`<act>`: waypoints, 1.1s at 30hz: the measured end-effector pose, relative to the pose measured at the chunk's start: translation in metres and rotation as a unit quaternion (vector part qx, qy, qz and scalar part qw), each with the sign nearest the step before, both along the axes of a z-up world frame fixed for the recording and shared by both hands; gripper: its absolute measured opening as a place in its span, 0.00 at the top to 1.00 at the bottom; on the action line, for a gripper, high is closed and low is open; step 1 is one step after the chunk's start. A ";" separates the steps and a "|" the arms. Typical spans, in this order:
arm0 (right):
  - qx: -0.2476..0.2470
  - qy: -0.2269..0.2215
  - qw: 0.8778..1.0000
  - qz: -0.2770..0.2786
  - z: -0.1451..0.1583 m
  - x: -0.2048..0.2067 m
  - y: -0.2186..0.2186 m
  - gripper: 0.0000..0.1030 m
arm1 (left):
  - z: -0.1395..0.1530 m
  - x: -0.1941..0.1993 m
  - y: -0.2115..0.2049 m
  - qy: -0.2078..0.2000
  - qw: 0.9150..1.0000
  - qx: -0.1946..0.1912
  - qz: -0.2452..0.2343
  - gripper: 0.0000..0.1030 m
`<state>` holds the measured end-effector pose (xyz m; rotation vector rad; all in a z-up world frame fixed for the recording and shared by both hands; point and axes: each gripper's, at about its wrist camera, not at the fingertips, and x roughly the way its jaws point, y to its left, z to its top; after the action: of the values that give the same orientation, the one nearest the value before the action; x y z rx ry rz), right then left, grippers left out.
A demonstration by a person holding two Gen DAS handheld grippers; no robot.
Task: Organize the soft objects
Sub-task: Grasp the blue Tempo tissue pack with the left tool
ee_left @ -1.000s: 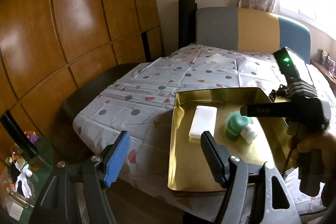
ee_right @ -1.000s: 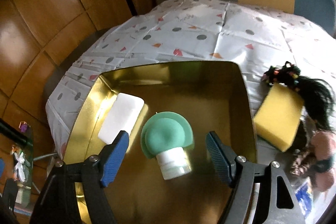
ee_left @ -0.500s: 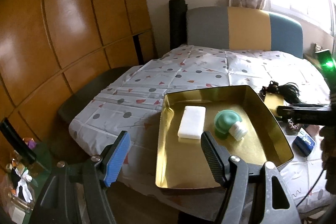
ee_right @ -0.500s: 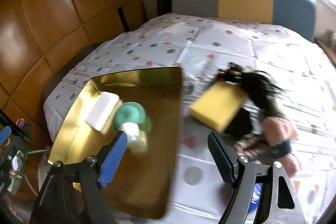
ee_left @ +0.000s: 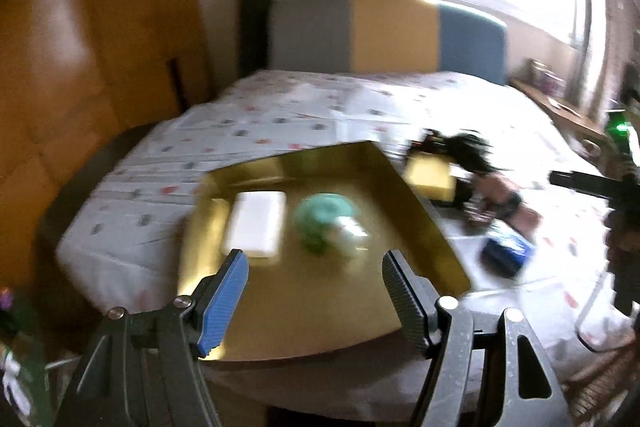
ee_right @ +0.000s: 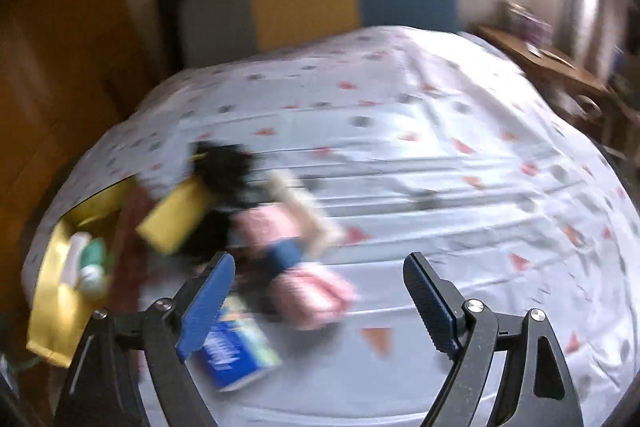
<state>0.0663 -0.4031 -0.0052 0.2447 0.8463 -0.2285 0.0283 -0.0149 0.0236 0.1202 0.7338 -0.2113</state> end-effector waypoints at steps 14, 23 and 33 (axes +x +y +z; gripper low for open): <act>0.074 0.002 0.993 -0.087 -0.018 -0.014 -0.052 0.13 | -0.026 0.023 -0.158 0.129 0.974 -0.025 -0.184 0.31; 0.088 -0.013 0.992 -0.089 -0.016 -0.015 -0.056 0.12 | -0.064 0.059 -0.209 0.229 0.960 -0.058 -0.150 0.33; 0.105 -0.031 0.990 -0.090 -0.010 -0.019 -0.061 0.10 | -0.106 0.093 -0.229 0.329 0.939 -0.086 -0.058 0.24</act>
<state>0.0477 -0.4640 -0.0154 0.5253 0.7866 -0.2994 0.1210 -0.2438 -0.0823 -0.0822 1.3734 -0.4381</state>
